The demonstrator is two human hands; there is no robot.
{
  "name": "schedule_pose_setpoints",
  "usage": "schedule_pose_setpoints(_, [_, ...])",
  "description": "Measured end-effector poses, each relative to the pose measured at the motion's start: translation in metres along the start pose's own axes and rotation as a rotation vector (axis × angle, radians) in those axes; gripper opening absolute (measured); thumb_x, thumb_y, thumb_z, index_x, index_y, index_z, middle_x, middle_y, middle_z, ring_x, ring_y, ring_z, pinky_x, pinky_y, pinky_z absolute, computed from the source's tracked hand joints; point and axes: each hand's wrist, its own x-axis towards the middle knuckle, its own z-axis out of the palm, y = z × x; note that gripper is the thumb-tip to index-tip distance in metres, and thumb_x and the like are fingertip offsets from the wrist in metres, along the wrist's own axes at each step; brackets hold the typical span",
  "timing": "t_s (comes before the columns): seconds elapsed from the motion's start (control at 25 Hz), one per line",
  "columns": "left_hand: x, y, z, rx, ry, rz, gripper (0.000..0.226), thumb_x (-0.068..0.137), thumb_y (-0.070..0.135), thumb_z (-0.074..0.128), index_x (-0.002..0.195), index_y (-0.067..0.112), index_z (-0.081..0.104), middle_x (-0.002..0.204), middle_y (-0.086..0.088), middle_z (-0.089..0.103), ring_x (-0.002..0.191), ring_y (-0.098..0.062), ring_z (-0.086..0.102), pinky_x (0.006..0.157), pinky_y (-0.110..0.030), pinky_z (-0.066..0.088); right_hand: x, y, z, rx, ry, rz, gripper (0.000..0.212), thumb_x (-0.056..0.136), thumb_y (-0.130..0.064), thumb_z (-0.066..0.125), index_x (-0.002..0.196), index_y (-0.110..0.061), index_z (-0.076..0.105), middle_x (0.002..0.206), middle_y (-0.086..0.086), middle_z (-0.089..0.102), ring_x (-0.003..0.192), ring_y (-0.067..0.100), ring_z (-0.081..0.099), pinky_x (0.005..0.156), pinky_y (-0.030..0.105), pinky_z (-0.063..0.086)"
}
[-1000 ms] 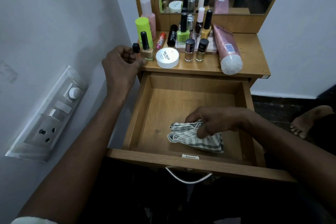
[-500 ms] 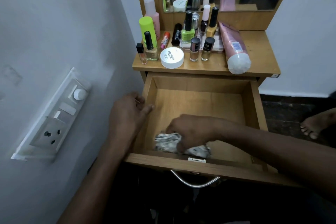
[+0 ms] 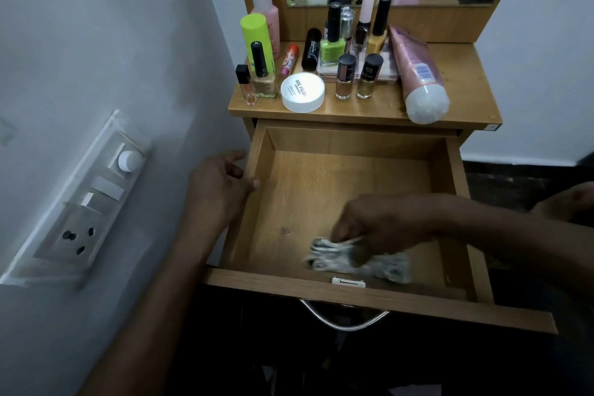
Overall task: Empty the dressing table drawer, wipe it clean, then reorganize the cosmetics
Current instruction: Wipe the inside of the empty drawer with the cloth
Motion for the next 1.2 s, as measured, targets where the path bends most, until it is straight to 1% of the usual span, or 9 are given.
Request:
schedule_pose_setpoints(0.2, [0.009,-0.002,-0.023,-0.213,-0.351,-0.11,0.044,0.088,0.007,0.068,0.13,0.021,0.062,0.087,-0.009,0.07,0.058,-0.01,0.063,0.05,-0.02,0.052,0.063,-0.039,0.009,0.212,0.24,-0.085,0.015,0.089,-0.014,0.067,0.103,-0.016,0.072,0.099,-0.003,0.072,0.088,0.015,0.066,0.081,0.038,0.054])
schedule_pose_setpoints(0.44, [0.004,-0.01,-0.017,-0.299,-0.323,-0.151,0.046,0.093,0.01,0.063,0.136,0.025,0.056,0.095,-0.009,0.07,0.048,-0.011,0.046,0.043,-0.025,0.041,0.002,0.005,-0.009,0.059,-0.245,0.158,0.039,0.086,-0.015,0.073,0.122,-0.022,0.058,0.116,-0.005,0.06,0.097,0.013,0.058,0.081,0.035,0.051])
schedule_pose_setpoints(0.56, [0.001,-0.008,-0.011,-0.205,-0.274,-0.108,0.045,0.097,0.016,0.058,0.14,0.03,0.052,0.101,-0.005,0.07,0.06,-0.014,0.052,0.049,-0.028,0.041,-0.018,0.012,-0.005,-0.051,-0.308,0.232,0.038,0.085,-0.019,0.071,0.118,-0.029,0.056,0.115,-0.001,0.06,0.092,0.013,0.059,0.083,0.043,0.054])
schedule_pose_setpoints(0.68, [0.002,-0.01,-0.004,-0.158,-0.223,-0.105,0.042,0.098,0.021,0.057,0.137,0.036,0.053,0.106,-0.001,0.07,0.074,-0.015,0.059,0.056,-0.028,0.042,0.015,-0.019,-0.002,0.045,0.023,0.054,0.03,0.084,-0.014,0.07,0.107,-0.026,0.056,0.108,-0.001,0.062,0.095,0.019,0.059,0.082,0.036,0.051])
schedule_pose_setpoints(0.8, [0.003,-0.014,-0.002,-0.197,-0.2,-0.091,0.036,0.097,0.018,0.059,0.118,0.047,0.064,0.103,-0.006,0.073,0.063,-0.013,0.057,0.054,-0.026,0.043,0.061,-0.056,0.0,0.118,0.158,-0.077,0.02,0.086,-0.011,0.067,0.106,-0.011,0.064,0.098,0.005,0.067,0.087,0.019,0.061,0.074,0.032,0.048])
schedule_pose_setpoints(0.88, [0.004,-0.017,-0.001,-0.173,-0.191,-0.067,0.038,0.095,0.019,0.061,0.103,0.056,0.066,0.102,-0.004,0.073,0.073,-0.019,0.066,0.069,-0.034,0.054,0.061,-0.049,-0.001,0.041,0.097,-0.056,0.015,0.085,-0.008,0.067,0.1,-0.007,0.065,0.091,0.006,0.067,0.079,0.019,0.061,0.067,0.031,0.049])
schedule_pose_setpoints(0.96, [0.004,-0.019,0.0,-0.144,-0.186,-0.062,0.037,0.096,0.022,0.061,0.119,0.051,0.063,0.108,-0.002,0.07,0.093,-0.027,0.067,0.089,-0.048,0.054,0.034,-0.02,-0.005,0.058,-0.066,0.056,0.024,0.084,-0.004,0.071,0.107,-0.002,0.065,0.094,0.006,0.067,0.077,0.016,0.06,0.062,0.028,0.049])
schedule_pose_setpoints(1.08, [0.0,-0.015,0.002,-0.103,-0.19,-0.067,0.042,0.097,0.025,0.059,0.135,0.042,0.054,0.116,-0.004,0.065,0.104,-0.031,0.062,0.095,-0.054,0.05,-0.017,0.014,-0.008,0.169,-0.277,0.227,0.045,0.082,0.0,0.073,0.125,-0.008,0.062,0.109,0.003,0.07,0.085,0.014,0.065,0.065,0.021,0.053])
schedule_pose_setpoints(1.2, [-0.001,-0.012,0.0,-0.021,-0.196,-0.041,0.043,0.097,0.027,0.058,0.138,0.039,0.052,0.124,-0.009,0.064,0.11,-0.034,0.061,0.097,-0.053,0.049,-0.028,0.021,-0.004,-0.137,-0.37,0.281,0.051,0.079,-0.006,0.075,0.128,-0.01,0.059,0.116,0.007,0.067,0.094,0.02,0.062,0.075,0.03,0.054])
